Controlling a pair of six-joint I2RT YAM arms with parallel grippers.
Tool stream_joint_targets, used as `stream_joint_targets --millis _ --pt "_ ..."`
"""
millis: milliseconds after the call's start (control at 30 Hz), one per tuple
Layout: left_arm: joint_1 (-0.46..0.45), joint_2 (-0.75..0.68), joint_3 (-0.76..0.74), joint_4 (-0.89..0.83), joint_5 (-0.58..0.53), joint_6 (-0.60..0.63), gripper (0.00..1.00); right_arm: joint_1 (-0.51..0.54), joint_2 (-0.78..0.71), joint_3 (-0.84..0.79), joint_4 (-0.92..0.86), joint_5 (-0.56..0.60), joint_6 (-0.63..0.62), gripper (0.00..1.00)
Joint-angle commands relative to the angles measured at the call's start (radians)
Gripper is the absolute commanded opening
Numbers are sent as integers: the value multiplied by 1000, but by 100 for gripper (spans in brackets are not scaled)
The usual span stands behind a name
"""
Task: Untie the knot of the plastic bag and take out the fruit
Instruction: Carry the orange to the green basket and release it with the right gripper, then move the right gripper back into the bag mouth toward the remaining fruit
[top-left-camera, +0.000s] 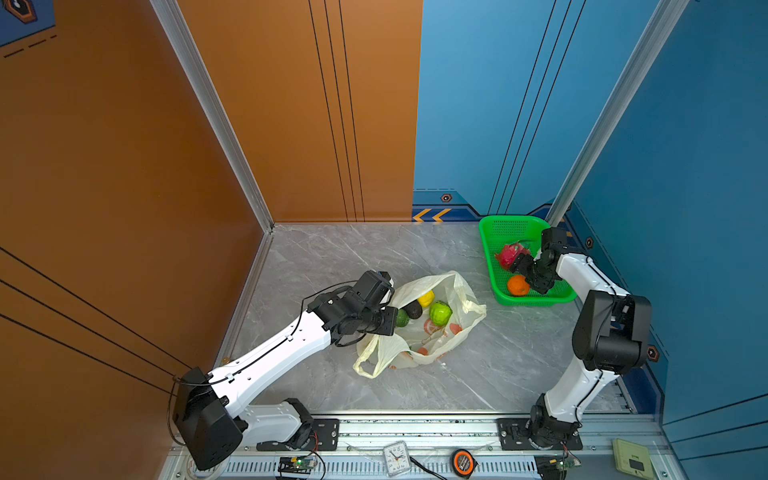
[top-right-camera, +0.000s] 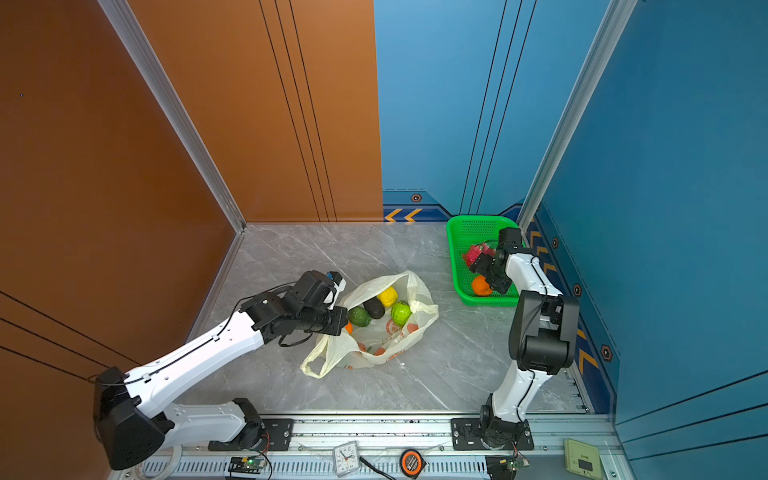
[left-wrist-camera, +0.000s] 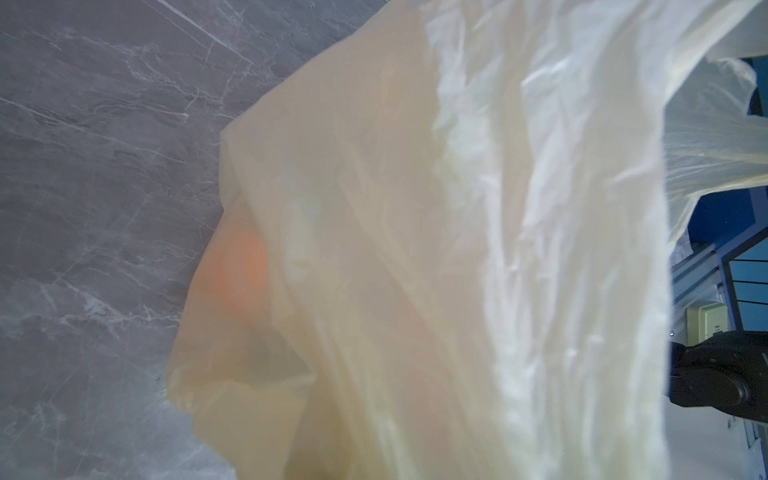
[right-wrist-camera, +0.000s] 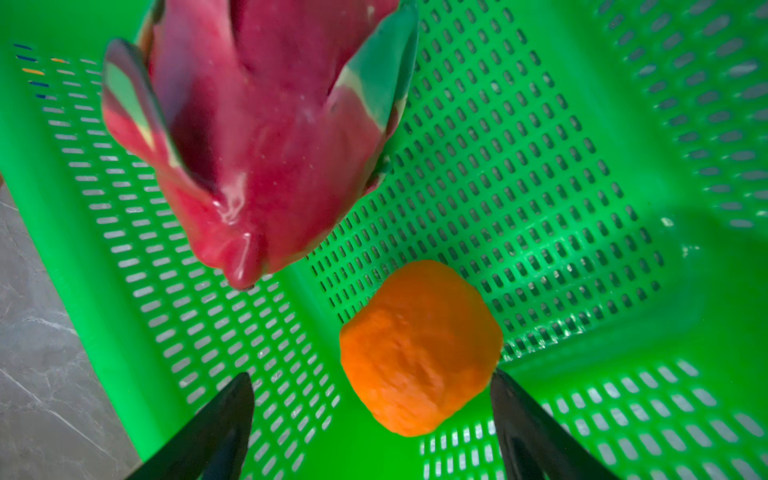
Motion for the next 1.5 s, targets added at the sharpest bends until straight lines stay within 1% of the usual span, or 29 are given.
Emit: stream_joint_targets --millis 0,267,433,533,633,867,1033,1167,1267,1367,1467 --pt "-10 -25 3 0 -9 -4 0 16 -76 30 -69 36 -27 88" --pt "-12 -28 8 0 -11 -5 0 98 -224 56 -180 11 -31 88" --pt "-19 -28 11 0 -15 -3 0 224 -328 155 -287 6 -14 89" --pt "-21 -26 13 0 -16 -2 0 329 -364 240 -356 8 15 89" --pt "-21 -23 16 -2 -22 -1 0 456 -383 308 -398 22 59 89" --pt "-16 -18 24 -10 -32 4 0 768 -380 392 -418 94 185 89" --pt "-8 -18 29 -12 -31 3 0 967 -370 372 -411 169 261 87" --pt "4 -17 32 -11 -24 3 0 1067 -368 320 -393 217 296 86" --pt "14 -15 37 -10 -12 4 0 1112 -372 261 -370 249 305 84" --pt "26 -16 35 -10 1 7 0 1127 -379 196 -347 281 299 83" --pt "40 -23 32 -10 13 9 0 1128 -382 131 -309 284 286 81"
